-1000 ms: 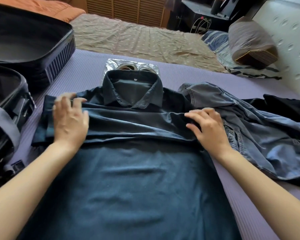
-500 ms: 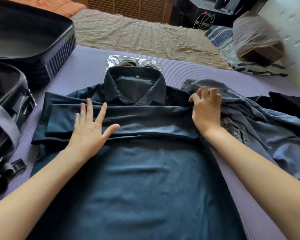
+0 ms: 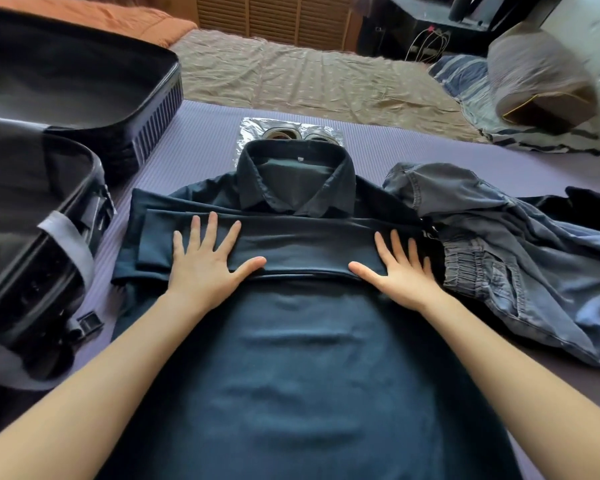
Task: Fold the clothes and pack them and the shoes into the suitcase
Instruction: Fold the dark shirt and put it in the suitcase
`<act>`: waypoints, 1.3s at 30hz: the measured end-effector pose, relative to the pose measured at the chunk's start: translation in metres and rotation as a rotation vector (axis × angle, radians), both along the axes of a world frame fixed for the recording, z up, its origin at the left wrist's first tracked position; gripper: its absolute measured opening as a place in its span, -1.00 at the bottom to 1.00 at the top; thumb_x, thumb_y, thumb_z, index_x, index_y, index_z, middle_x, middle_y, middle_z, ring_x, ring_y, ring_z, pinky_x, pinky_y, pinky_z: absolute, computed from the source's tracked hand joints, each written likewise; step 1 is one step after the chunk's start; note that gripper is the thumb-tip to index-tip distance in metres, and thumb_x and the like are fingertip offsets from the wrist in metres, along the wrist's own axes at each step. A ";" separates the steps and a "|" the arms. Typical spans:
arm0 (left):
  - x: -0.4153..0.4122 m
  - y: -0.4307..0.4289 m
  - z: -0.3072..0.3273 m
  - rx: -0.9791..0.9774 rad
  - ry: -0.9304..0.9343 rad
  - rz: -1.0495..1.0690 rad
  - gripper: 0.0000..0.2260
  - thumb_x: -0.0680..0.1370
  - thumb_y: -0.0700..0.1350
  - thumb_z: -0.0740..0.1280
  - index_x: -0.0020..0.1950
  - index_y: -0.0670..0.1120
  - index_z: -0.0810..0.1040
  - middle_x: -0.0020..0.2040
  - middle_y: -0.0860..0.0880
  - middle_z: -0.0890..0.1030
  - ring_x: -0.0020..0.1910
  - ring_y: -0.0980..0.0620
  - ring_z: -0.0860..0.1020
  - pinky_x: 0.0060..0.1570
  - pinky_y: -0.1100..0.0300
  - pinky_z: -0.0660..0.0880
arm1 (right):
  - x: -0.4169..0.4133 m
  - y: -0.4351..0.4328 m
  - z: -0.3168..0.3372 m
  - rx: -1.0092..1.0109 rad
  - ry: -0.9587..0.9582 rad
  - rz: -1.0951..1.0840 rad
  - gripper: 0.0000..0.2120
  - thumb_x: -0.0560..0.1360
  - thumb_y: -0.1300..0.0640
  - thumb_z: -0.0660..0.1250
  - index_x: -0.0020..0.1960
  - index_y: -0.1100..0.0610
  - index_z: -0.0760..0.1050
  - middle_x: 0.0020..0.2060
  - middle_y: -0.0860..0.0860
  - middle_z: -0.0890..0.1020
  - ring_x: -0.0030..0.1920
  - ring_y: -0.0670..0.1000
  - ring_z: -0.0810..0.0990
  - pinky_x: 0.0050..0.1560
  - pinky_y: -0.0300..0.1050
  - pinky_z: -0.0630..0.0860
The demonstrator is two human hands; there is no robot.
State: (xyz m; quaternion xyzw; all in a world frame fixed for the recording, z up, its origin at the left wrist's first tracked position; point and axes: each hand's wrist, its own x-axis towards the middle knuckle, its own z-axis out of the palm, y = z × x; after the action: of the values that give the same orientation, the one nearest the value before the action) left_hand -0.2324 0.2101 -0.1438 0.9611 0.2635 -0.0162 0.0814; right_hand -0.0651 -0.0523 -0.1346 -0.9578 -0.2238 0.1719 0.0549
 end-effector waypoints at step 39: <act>-0.182 -0.057 -0.005 -0.157 -0.351 0.175 -0.44 0.60 0.16 -0.06 0.30 -0.17 0.50 0.37 -0.25 0.41 0.42 -0.14 0.19 0.37 0.05 0.04 | -0.139 0.147 0.050 0.516 0.015 0.321 -0.51 0.60 -0.06 0.17 0.49 0.01 0.22 0.45 -0.02 0.33 0.46 -0.01 0.23 0.44 -0.11 0.16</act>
State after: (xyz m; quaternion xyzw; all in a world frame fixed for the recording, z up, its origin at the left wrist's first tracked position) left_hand -0.4143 0.1526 -0.1487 0.9134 0.3255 0.1382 0.2018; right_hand -0.2036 0.0943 -0.0847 -0.8633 -0.4080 0.1231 0.2704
